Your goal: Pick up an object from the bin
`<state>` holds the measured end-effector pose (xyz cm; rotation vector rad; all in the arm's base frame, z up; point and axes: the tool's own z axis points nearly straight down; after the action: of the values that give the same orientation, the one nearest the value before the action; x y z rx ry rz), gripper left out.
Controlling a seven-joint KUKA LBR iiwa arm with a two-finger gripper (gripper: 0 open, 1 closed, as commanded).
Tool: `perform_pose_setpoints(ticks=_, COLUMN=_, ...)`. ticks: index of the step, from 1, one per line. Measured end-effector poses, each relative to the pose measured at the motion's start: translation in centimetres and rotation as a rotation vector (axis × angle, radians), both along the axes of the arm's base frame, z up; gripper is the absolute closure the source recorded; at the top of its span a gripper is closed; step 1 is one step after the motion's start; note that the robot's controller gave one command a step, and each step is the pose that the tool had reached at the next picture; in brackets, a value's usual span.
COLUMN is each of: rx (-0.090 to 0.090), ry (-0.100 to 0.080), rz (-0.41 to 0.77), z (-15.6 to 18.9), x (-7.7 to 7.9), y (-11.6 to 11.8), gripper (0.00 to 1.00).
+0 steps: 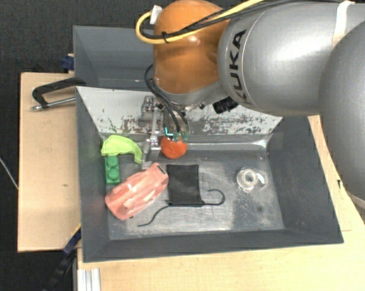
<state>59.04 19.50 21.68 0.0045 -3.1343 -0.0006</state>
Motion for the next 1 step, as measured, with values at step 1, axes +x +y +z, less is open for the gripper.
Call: perform_pose_setpoints(ticks=1, rx=0.002, ry=-0.009, rz=-0.002, z=0.51, x=0.19, y=-0.11, gripper=0.00)
